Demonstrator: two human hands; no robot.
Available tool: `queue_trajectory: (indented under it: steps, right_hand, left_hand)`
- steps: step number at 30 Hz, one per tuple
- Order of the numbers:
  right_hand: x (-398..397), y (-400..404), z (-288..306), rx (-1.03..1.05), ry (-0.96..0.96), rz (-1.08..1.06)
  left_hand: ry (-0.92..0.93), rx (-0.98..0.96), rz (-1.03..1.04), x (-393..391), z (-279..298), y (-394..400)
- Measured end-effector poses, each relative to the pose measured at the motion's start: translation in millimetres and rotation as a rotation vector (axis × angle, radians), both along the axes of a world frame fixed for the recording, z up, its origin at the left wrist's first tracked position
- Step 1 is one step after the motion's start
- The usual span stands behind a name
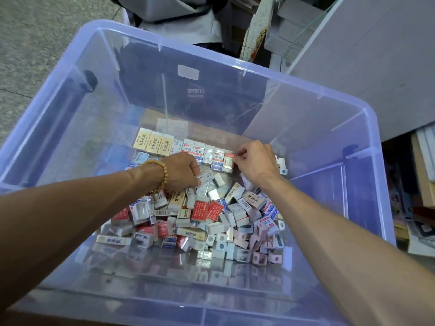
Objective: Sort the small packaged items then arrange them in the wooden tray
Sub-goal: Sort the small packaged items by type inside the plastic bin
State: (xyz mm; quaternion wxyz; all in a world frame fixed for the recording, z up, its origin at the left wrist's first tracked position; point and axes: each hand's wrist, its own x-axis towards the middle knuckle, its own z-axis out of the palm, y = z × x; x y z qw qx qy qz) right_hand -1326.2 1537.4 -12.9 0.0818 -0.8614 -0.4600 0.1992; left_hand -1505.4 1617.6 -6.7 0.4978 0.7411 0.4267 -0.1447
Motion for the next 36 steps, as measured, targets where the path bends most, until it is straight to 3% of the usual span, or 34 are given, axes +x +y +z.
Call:
queue_trajectory:
  steps: [10,16,25,30,36]
  right_hand:
    - [8,-12,25,-0.267,0.053,0.128]
    - [1,-21,12,-0.121,-0.055,0.157]
    - [-1,-20,13,0.032,0.073,0.034]
    - [-2,-20,29,-0.329,0.097,0.139]
    - [-11,-19,31,-0.364,0.236,0.168]
  left_hand:
    - [0.017,0.045,-0.218,6,2,-6]
    - [-0.014,0.042,-0.155,6,-1,-8]
    - [-0.061,-0.044,-0.073,10,-3,-10]
    - [-0.031,-0.075,-0.167,9,-2,-12]
    - [-0.006,-0.121,-0.159,4,6,-12]
